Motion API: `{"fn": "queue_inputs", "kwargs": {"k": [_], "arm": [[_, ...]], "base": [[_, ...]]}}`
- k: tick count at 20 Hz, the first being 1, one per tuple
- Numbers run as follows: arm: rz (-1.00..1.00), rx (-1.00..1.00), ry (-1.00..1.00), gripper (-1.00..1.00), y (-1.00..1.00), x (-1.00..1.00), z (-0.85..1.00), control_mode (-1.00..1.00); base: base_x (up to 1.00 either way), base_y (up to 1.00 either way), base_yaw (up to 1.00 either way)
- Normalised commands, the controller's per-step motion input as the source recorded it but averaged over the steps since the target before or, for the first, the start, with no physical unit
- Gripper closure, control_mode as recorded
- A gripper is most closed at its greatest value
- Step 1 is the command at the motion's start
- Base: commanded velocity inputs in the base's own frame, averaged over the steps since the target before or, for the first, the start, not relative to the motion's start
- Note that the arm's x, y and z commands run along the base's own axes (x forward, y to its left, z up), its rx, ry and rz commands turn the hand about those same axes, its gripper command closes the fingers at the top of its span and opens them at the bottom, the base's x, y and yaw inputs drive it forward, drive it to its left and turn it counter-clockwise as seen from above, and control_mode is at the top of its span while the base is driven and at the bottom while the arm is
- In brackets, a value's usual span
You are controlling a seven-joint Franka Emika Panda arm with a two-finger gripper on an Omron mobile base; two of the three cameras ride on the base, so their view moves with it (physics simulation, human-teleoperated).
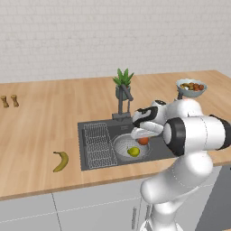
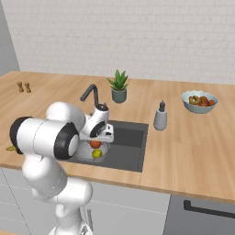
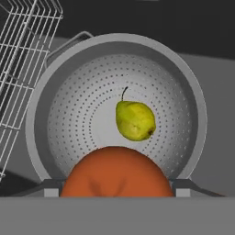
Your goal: Put the colander in the sink, put the banana, pear, orange in the colander, and turn on the sink faucet and pour water over the colander.
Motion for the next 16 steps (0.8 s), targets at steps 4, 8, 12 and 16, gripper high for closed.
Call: {"fn": "queue_inputs", "kwargs": {"k": [4, 8, 12, 16], "arm": [[0.02, 0.00, 0.14, 1.00, 0.06, 0.24, -0.16, -1.00], [0.01, 0.00, 0.13, 1.00, 0.01, 0.20, -0.18, -1.00], [0.02, 0.00, 0.10, 1.00, 0.00, 0.09, -0.21, -1.00], [0.02, 0.00, 0.07, 1.00, 0.00, 0.11, -0.18, -1.00]], "base": [[0.00, 0.00, 0.00], [0.00, 0.00, 0.00], [0.00, 0.00, 0.00], [0.00, 0.00, 0.00]]}}
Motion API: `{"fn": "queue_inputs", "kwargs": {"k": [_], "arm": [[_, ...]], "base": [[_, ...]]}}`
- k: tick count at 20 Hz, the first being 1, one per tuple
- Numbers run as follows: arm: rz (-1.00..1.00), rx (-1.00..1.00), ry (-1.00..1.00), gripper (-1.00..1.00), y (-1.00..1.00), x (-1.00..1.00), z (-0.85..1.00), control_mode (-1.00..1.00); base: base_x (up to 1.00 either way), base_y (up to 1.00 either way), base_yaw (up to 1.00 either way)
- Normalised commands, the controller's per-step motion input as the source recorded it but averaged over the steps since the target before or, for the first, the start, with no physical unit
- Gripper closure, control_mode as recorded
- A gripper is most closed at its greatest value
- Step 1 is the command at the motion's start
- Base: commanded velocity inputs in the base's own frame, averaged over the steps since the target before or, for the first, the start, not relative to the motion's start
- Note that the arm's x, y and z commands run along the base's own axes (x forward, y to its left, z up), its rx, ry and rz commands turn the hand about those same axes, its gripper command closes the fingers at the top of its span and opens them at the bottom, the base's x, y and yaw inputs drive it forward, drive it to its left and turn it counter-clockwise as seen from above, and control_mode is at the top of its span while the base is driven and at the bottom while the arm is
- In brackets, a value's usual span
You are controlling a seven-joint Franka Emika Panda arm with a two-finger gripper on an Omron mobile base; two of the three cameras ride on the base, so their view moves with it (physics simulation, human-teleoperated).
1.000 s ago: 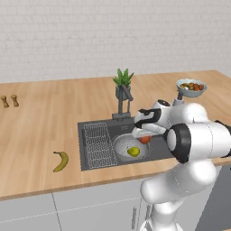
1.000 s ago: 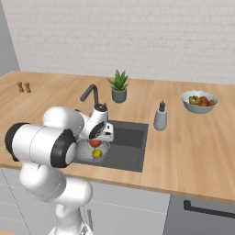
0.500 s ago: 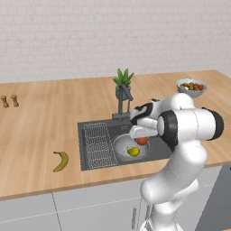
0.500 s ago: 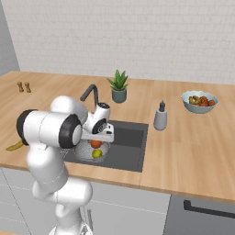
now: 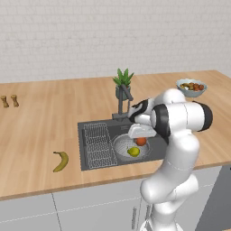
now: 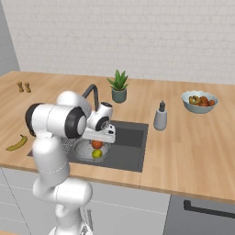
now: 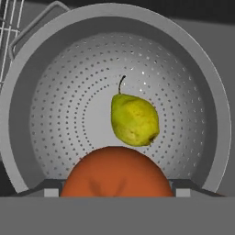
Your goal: Put the colander in the sink, put the banana, pear, orange in the colander, and turn on the sink faucet and pour water over the colander.
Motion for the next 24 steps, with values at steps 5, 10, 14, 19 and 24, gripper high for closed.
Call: {"fn": "queue_inputs", "kwargs": {"k": [5, 10, 14, 19, 24], "arm": [[0.02, 0.00, 0.03, 1.00, 0.00, 0.06, -0.16, -1.00], [0.02, 0.00, 0.03, 1.00, 0.00, 0.00, -0.18, -1.00], [0.03, 0.00, 0.02, 1.00, 0.00, 0.01, -0.21, -1.00], [0.03, 0.00, 0.00, 1.00, 0.02, 0.03, -0.15, -1.00], [0.03, 0.00, 0.00, 1.00, 0.03, 0.04, -0.18, -1.00]], "base": [[0.00, 0.00, 0.00], [0.00, 0.00, 0.00], [0.00, 0.00, 0.00], [0.00, 0.00, 0.00], [0.00, 0.00, 0.00]]}}
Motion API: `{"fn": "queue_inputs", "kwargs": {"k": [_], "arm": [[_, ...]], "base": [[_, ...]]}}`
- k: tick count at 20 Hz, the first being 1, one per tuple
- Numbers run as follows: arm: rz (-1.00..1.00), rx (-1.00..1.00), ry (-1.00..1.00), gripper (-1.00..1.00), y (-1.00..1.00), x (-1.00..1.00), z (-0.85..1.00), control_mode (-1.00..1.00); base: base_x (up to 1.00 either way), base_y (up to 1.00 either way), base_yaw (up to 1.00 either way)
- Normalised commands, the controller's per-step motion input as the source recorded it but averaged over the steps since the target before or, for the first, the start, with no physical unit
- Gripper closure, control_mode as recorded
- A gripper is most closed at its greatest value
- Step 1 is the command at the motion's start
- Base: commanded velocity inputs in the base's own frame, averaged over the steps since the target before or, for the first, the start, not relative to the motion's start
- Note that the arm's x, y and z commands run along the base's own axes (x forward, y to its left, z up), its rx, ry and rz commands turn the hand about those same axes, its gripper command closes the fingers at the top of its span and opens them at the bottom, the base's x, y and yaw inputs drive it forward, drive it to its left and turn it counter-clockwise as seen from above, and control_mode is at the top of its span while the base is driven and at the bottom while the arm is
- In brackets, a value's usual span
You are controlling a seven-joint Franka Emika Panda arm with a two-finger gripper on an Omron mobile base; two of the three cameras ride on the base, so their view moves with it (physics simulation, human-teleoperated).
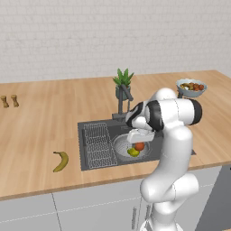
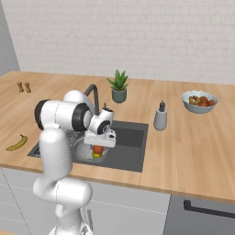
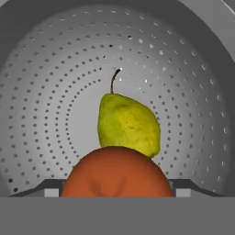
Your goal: Put the colander in the sink, put the banana, pear, orange in the colander, and turn on the sink faucet and pour water over the colander.
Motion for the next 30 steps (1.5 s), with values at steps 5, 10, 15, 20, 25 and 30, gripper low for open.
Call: {"fn": "queue_inputs", "kwargs": {"k": [5, 10, 15, 20, 25, 30], "arm": [[0.03, 0.00, 0.00, 1.00, 0.05, 0.06, -0.18, -1.00], [0.03, 0.00, 0.00, 1.00, 0.06, 0.09, -0.15, -1.00], [0.01, 0.00, 0.00, 1.00, 0.17, -0.04, -0.07, -1.00], [0.00, 0.00, 0.00, -1.00, 0.14, -0.29, 0.00, -1.00], [0.00, 0.00, 0.00, -1.00, 0.02, -0.32, 0.00, -1.00], [0.00, 0.00, -0.01, -1.00, 0.00, -0.11, 0.19, -1.00]], "base": [[0.00, 0.00, 0.00], [0.00, 0.00, 0.00], [0.00, 0.00, 0.00], [0.00, 0.00, 0.00], [0.00, 0.00, 0.00], [0.00, 0.00, 0.00]]}}
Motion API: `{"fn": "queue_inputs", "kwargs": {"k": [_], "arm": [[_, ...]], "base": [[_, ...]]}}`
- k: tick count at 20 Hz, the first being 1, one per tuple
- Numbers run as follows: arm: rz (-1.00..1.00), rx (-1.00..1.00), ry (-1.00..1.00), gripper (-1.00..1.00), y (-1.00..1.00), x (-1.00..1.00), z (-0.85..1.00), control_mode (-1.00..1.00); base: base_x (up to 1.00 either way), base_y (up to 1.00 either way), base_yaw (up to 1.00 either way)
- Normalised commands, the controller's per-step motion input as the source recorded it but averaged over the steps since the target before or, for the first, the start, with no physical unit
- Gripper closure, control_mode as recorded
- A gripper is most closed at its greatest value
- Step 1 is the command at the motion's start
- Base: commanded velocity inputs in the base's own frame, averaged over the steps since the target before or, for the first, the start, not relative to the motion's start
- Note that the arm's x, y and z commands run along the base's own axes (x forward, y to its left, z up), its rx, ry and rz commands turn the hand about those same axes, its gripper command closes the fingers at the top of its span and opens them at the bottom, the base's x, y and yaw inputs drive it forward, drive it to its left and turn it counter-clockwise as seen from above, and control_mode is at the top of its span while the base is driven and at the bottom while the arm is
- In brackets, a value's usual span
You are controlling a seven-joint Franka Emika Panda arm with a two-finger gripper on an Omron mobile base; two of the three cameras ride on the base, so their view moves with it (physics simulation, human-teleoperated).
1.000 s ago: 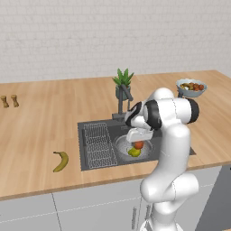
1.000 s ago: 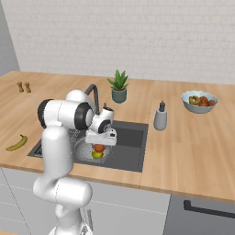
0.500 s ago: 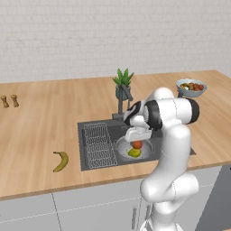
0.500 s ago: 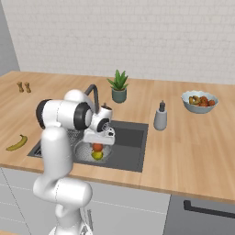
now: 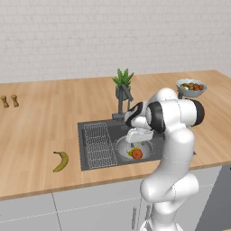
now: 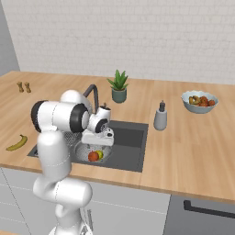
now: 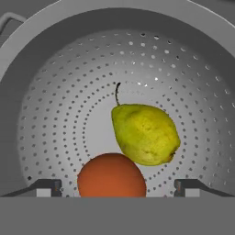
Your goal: Put the colander in the sink, put the banana, pear, orange in the colander, and turn on the sink faucet and pour water over the colander.
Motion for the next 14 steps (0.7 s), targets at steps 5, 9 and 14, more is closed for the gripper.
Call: {"fn": "queue_inputs", "kwargs": {"k": [5, 9, 14], "arm": [[0.00, 0.00, -0.05, -1.00, 0.00, -0.16, 0.32, -1.00], [-0.04, -0.01, -0.04, -1.00, -0.05, -0.31, 0.39, -1.00], [-0.08, -0.06, -0.06, -1.00, -0.08, -0.47, 0.37, -1.00]], "base": [[0.00, 0.00, 0.00], [0.00, 0.00, 0.00], [0.00, 0.00, 0.00]]}}
